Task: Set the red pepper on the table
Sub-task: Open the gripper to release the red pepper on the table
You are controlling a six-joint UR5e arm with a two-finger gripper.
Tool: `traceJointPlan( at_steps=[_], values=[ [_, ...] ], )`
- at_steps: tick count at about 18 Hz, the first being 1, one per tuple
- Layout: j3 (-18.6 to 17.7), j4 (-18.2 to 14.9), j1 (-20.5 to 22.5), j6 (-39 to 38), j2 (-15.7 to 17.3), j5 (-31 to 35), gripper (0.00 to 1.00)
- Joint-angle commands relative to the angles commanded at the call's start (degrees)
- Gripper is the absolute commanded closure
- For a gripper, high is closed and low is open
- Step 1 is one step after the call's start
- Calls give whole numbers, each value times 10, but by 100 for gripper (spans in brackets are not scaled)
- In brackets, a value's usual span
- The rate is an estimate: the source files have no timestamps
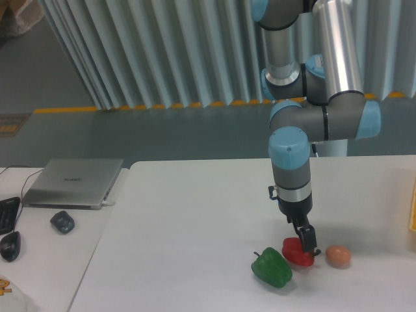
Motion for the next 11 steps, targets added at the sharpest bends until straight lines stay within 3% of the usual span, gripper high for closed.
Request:
traceJointPlan(
  at_steps=[11],
  values=[
    [11,-1,10,34,10,0,0]
  ],
)
